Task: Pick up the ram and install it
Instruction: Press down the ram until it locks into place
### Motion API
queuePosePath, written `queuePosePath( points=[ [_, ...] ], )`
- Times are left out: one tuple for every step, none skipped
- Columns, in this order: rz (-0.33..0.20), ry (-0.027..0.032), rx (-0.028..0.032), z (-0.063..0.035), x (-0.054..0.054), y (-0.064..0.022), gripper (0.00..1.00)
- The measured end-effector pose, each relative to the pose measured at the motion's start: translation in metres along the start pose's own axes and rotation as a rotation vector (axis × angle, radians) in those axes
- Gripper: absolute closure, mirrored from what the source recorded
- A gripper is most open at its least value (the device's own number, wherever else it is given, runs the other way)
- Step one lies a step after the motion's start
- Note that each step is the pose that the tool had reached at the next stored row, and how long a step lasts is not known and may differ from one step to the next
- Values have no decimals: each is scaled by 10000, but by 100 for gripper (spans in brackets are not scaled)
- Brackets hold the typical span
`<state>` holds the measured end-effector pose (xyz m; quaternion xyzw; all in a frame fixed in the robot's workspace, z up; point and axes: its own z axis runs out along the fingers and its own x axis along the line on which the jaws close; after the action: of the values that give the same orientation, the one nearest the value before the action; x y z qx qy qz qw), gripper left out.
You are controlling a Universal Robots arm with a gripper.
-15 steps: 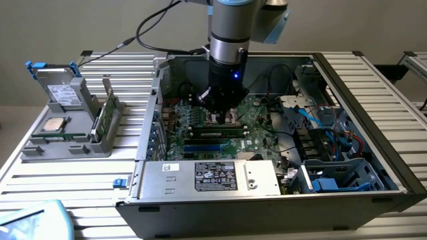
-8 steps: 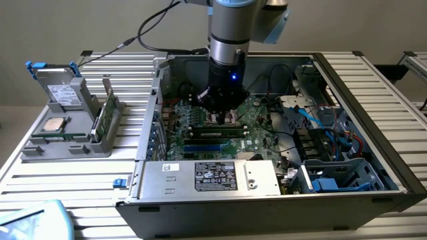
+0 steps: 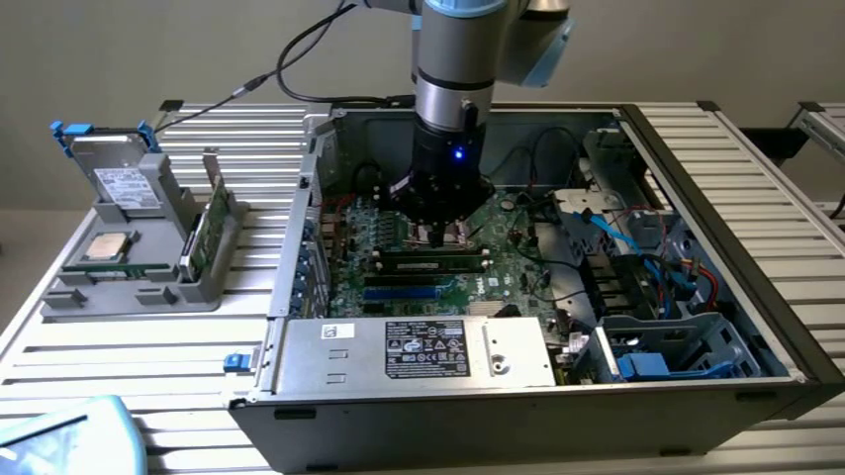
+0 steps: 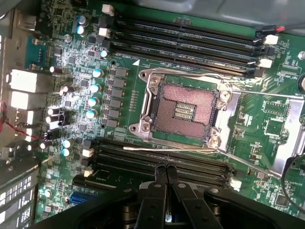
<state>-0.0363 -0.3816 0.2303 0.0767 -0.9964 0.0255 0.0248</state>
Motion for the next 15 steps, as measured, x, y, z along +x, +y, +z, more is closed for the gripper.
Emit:
queuePosePath(
  points=[
    [146,0,-7,3,0,0,90],
    [286,1,-13,5,0,0,90],
    [438,2,-20,7,0,0,90],
    [581,2,-27,9,-1,0,90],
    [727,2,-33,12,-1,1,90],
    [884,3,-41,13,-1,1,90],
    [1018,6,-47,13,-1,1,90],
    [1101,4,-55,13,-1,1,90],
    [1178,3,-68,11,-1,1,90],
    [1250,5,-73,5,0,0,90],
    [1323,8,-78,-2,0,0,90],
    [1393,11,-81,-8,0,0,90],
    [1453,14,-83,-14,1,-1,90],
    [1510,17,-86,-18,1,-2,90],
    [1559,19,-90,-21,1,-3,90]
  ],
)
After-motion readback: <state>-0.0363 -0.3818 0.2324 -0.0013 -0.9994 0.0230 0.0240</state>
